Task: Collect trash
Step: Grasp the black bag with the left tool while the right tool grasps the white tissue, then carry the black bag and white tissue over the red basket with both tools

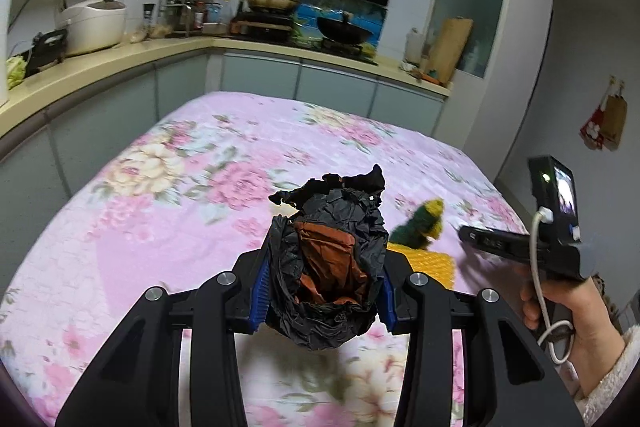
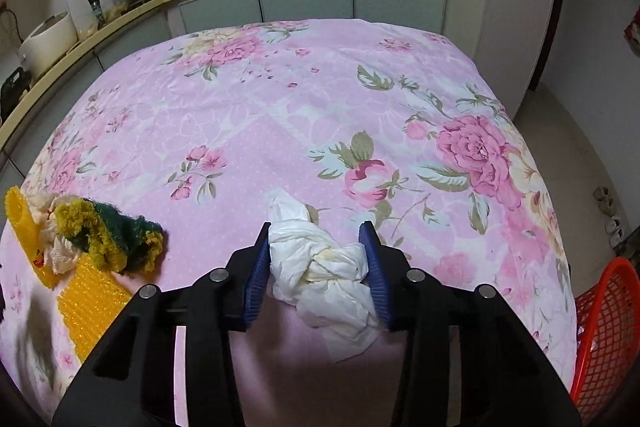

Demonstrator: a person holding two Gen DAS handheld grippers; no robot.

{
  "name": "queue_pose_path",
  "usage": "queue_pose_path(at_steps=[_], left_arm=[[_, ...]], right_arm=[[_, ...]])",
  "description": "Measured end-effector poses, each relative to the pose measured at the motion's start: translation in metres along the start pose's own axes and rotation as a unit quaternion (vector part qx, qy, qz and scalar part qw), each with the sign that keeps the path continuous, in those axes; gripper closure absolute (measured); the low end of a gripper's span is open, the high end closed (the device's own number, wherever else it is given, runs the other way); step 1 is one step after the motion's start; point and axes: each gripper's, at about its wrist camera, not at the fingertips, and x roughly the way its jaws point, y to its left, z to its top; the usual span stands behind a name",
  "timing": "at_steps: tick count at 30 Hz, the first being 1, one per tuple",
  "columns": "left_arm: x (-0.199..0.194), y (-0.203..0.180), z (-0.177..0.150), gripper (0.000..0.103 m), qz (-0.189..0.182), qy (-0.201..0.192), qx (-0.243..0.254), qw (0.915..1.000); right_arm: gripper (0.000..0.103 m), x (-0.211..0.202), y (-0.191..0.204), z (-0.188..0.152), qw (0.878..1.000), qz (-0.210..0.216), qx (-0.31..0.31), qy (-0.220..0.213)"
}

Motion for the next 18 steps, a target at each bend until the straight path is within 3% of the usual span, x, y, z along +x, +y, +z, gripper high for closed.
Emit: queue_pose_path(at_steps=[9, 18], left_arm=[[-0.008, 0.011, 0.004, 0.063, 0.018, -0.004, -0.004, 0.9998], [-0.018, -0.01, 0.006, 0.063, 0.005, -0.016, 0.021, 0.9996]], right_arm=[[0.063, -0.026, -0.015, -0.012, 0.999, 0.015, 0.025, -0.025], [0.063, -0.09, -0.014, -0.021, 0.994, 0.02, 0.028, -0.105]])
